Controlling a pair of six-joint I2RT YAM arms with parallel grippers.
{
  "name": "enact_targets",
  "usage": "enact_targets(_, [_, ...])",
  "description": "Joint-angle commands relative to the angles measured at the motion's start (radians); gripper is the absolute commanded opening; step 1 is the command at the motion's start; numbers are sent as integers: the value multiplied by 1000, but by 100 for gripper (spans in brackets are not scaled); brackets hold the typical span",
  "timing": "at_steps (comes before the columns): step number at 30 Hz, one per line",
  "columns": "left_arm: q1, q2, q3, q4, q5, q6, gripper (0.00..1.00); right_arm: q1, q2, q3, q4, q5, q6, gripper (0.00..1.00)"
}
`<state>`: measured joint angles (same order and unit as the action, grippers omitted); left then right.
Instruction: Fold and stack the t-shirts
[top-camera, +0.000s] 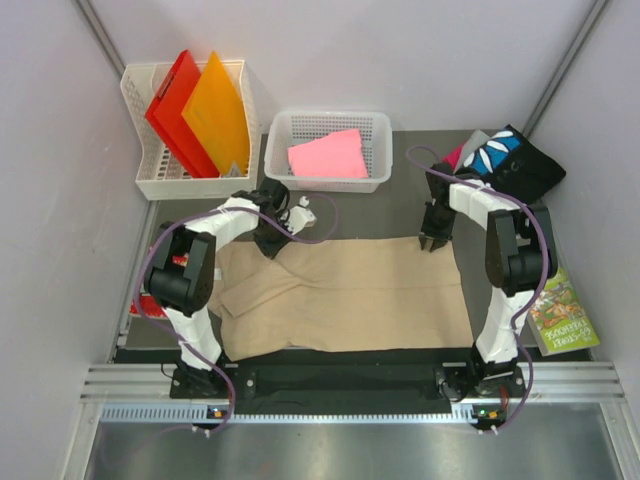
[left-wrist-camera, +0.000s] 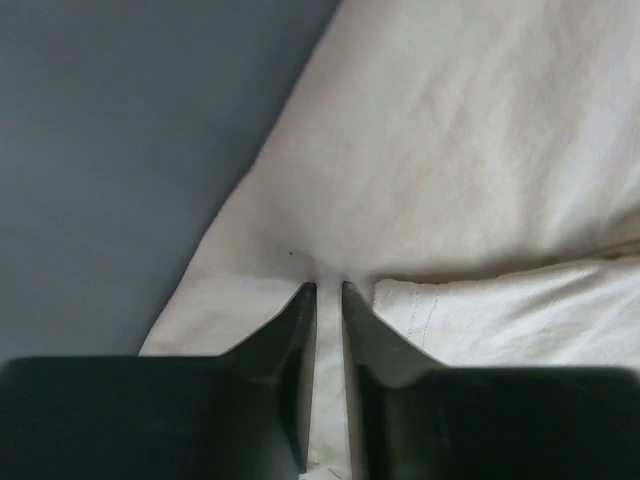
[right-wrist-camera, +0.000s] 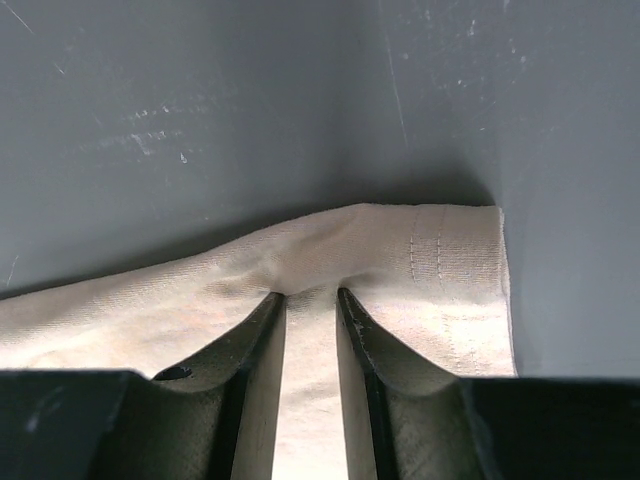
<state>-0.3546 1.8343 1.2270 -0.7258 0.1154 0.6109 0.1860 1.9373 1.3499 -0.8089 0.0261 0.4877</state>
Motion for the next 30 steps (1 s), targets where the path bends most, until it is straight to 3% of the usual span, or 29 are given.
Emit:
enact_targets(1, [3,0,57,-17,33,-16,8,7,-8,28,54,-3,-6,26])
enact_targets(3, [3,-18,52,-23,35,-17,1,7,-5,40,45,3,-8,26])
enact_targets(19, [2,-72,-9,-57,52,-16,1,6,-12,94,17,5,-3,25])
enact_targets(23, [2,-52,-6,-73,61,-14,11,6,-20,84,13,6,-3,26])
enact_targets(30, [-4,-29,8,-83,78,-14,19,6,-34,57,20,5,0,26])
